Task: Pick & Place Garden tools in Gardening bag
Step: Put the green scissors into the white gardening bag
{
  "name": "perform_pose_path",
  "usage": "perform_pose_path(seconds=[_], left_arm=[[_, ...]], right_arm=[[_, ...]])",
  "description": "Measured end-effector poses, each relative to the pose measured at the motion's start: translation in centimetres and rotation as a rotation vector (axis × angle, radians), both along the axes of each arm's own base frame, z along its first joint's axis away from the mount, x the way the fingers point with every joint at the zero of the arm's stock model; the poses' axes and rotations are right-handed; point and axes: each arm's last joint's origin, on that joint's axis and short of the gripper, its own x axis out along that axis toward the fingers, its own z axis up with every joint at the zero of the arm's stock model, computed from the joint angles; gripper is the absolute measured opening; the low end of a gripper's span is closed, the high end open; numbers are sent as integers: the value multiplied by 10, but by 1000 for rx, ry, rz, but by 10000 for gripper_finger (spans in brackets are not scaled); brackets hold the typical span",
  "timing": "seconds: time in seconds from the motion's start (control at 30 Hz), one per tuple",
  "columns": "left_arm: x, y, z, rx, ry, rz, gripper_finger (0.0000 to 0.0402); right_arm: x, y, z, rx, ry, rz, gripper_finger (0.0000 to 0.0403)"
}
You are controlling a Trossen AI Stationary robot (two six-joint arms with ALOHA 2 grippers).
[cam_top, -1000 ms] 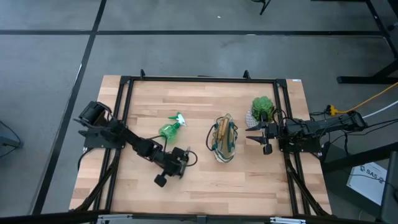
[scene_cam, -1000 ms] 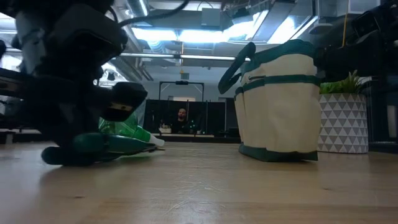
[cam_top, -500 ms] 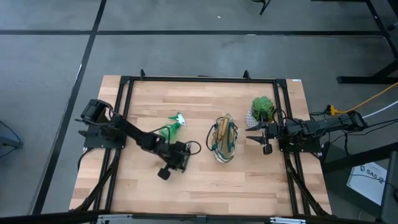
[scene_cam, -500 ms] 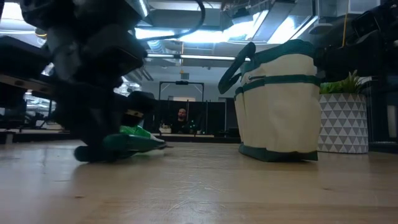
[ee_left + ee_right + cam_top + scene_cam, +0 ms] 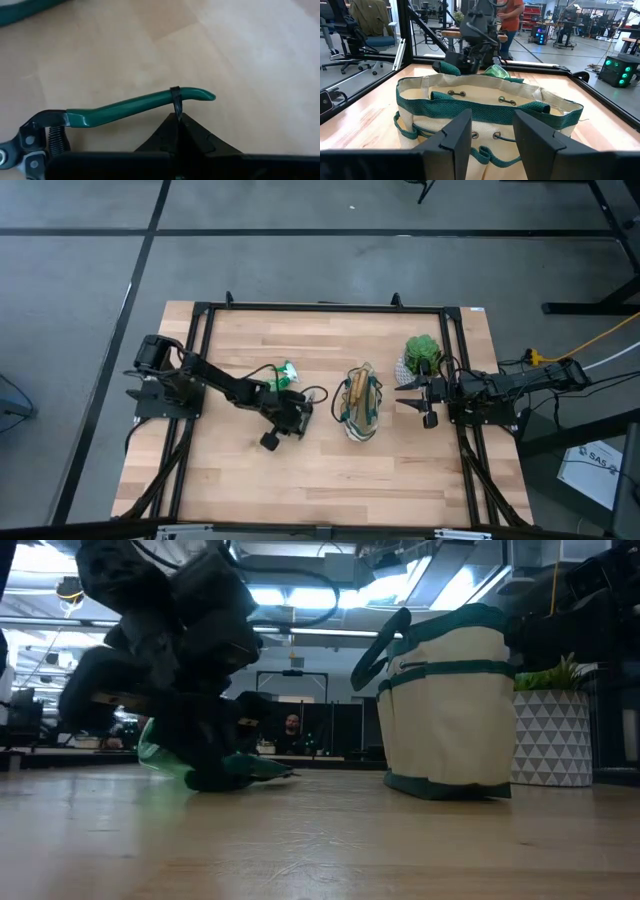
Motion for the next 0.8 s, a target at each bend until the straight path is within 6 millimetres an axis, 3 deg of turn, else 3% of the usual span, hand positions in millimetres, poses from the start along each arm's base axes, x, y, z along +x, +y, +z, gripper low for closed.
perform_pose_path(seconds=[0.2, 0.43, 0.8], left_arm=[[0, 12, -1, 19, -7, -67, 3], [-3, 10, -2, 26, 20, -116, 12], [-7, 9, 1, -79, 99, 22, 101]], right_arm=[[0, 0, 0, 0, 0, 0, 146], [0, 0, 0, 0, 0, 0, 146], [0, 0, 0, 0, 0, 0, 147]])
